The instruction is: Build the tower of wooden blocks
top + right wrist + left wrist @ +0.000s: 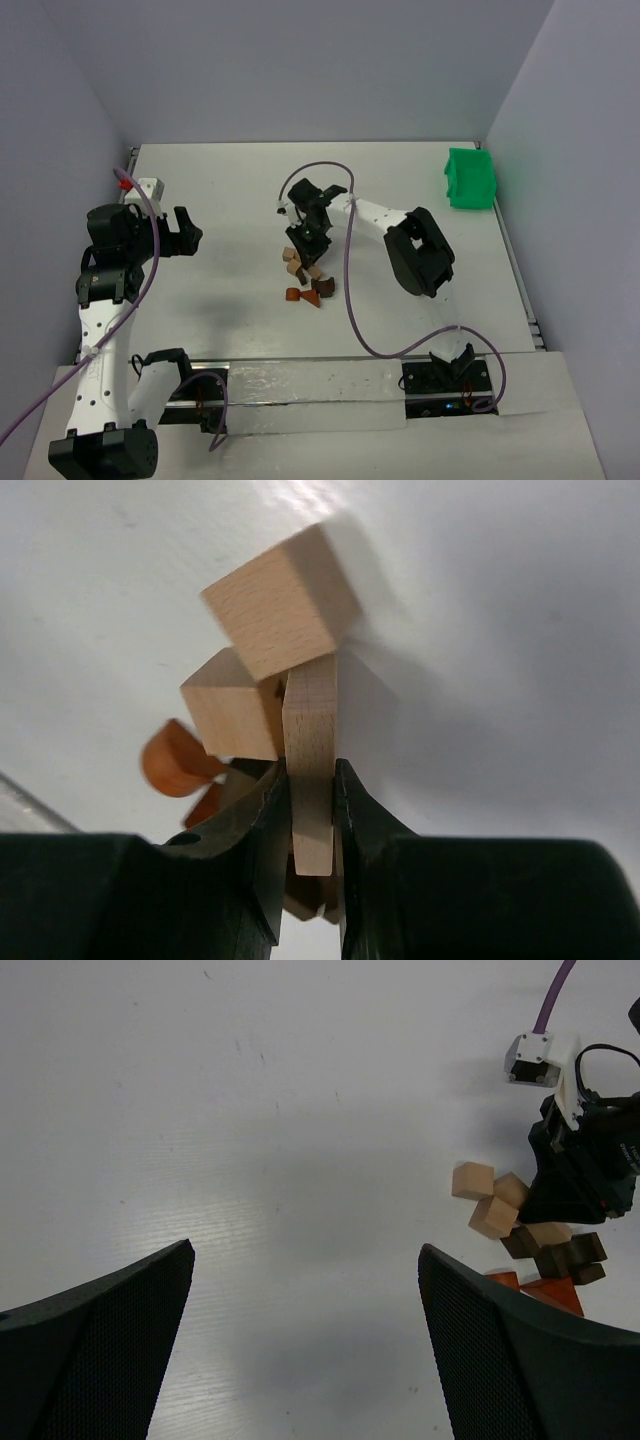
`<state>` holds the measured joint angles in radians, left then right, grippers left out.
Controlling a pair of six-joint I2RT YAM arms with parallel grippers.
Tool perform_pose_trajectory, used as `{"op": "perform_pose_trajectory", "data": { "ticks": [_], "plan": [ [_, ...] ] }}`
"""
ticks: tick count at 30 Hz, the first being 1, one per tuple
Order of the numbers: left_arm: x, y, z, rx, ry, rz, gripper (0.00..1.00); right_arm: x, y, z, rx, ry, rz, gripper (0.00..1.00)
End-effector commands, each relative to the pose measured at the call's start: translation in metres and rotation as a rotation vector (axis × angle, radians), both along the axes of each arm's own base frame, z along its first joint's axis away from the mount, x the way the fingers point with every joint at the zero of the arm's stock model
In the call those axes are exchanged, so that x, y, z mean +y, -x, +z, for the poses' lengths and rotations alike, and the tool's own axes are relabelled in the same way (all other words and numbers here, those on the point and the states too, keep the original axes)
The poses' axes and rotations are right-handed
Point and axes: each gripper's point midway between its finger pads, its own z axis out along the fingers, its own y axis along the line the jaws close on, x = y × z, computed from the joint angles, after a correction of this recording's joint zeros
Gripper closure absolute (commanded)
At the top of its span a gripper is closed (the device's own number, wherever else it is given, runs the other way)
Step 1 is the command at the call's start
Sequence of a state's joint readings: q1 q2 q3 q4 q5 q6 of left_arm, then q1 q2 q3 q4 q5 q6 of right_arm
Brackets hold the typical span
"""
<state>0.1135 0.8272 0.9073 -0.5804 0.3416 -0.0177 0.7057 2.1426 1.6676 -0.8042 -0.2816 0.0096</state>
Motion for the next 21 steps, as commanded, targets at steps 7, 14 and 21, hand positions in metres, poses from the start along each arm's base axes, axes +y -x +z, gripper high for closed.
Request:
{"op": "perform_pose_trajectory", "data": {
  "ticks": [7, 14, 21],
  "plan": [
    [0.0, -0.002, 0.006, -0.03, -0.001, -0.009, 0.01, 0.024, 0.005, 0.057, 0.032, -0.247, -0.074, 1.0],
    [0.0, -0.004, 0.004, -0.021, 0.001, -0.009, 0.01, -0.005, -0.027, 0.066, 0.116, -0.408, -0.257, 1.0],
    [0.0, -0.005, 0.002, -0.013, 0.002, -0.01, 0.01, -0.007, -0.039, 0.043, 0.267, -0.476, -0.343, 1.0]
  ]
}}
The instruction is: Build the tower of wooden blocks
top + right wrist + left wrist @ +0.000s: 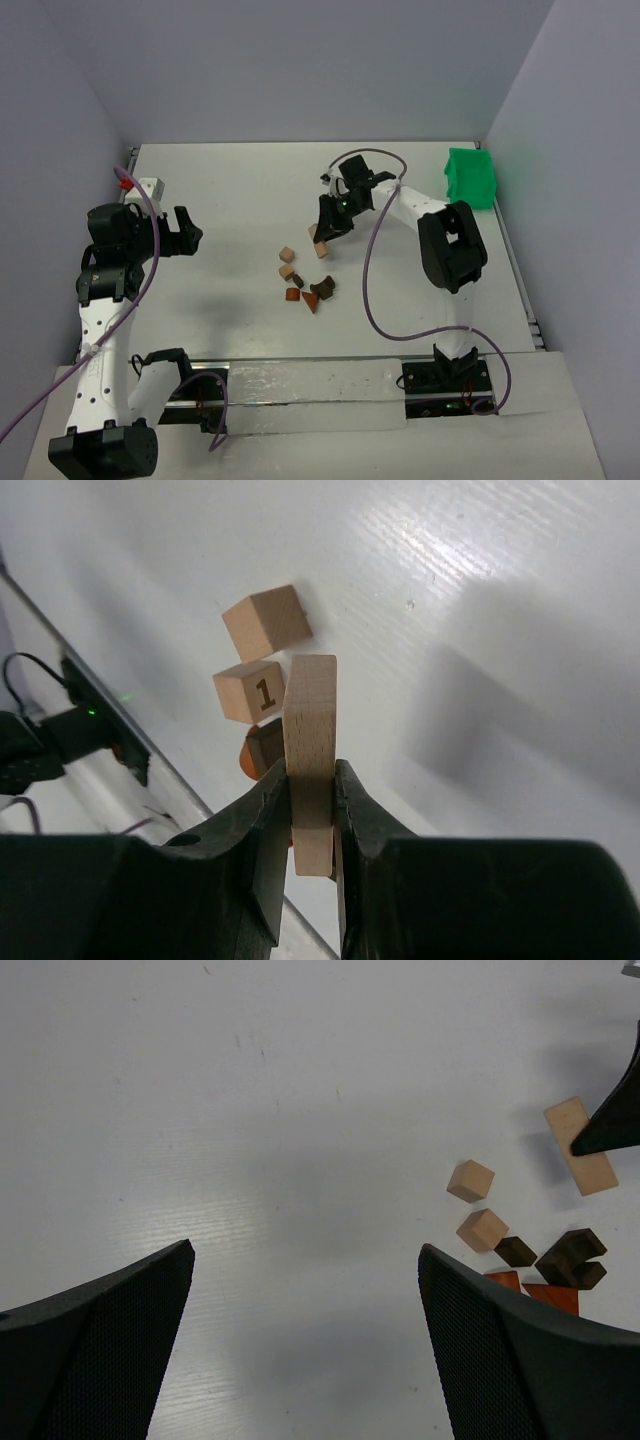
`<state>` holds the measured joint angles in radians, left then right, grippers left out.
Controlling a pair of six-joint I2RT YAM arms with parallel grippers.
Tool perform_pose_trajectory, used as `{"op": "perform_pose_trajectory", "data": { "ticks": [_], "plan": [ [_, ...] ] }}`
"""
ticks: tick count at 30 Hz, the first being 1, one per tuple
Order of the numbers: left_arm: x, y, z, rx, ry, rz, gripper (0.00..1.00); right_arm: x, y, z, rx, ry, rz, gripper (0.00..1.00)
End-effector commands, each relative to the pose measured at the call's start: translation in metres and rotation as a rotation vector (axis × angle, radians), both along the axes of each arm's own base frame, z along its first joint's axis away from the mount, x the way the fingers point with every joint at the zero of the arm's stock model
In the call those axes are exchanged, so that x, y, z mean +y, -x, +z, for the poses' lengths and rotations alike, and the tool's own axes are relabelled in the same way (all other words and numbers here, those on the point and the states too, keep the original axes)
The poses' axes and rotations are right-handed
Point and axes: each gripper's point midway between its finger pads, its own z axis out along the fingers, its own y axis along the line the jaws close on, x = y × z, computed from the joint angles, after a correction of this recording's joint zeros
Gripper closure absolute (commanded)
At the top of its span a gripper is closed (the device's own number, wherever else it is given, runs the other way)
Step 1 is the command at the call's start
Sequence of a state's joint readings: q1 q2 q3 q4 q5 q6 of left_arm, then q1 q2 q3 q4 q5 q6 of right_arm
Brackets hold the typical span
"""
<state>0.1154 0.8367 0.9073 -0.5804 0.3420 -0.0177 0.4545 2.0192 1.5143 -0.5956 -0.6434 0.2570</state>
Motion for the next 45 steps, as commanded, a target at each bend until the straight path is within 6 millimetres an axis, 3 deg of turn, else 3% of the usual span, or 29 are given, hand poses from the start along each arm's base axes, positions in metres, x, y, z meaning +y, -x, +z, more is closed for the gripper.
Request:
{"op": "perform_pose_trajectory", "data": {
  "ticks": [1, 10, 19, 25, 32, 38, 45],
  "plan": [
    [0.0, -0.003, 0.003, -0.021, 0.001, -0.011, 0.01, 0.021, -0.002, -0.006, 0.088, -0.104, -0.012, 1.0],
    [-0.001, -0.004, 0.002, -0.015, 0.005, -0.015, 0.01, 0.025, -0.019, -0.036, 0.14, -0.062, -0.092, 1.0],
    [-0.001, -0.004, 0.001, -0.012, 0.007, -0.018, 0.01, 0.007, -0.026, -0.067, 0.193, 0.009, -0.189, 0.99],
    [-0.002, -0.005, 0.001, -0.01, 0.007, -0.019, 0.01, -0.005, -0.026, -0.078, 0.181, 0.082, -0.236, 0.88],
    [-0.001, -0.005, 0.001, -0.01, 0.005, -0.016, 0.01, -0.019, -0.023, -0.079, 0.16, 0.144, -0.285, 0.6],
    [-0.001, -0.004, 0.002, -0.012, 0.005, -0.018, 0.01, -0.025, -0.019, -0.083, 0.158, 0.172, -0.278, 0.5],
    [-0.001, -0.005, 0.002, -0.011, 0.005, -0.017, 0.01, -0.031, -0.014, -0.083, 0.153, 0.194, -0.277, 0.45]
  ]
}}
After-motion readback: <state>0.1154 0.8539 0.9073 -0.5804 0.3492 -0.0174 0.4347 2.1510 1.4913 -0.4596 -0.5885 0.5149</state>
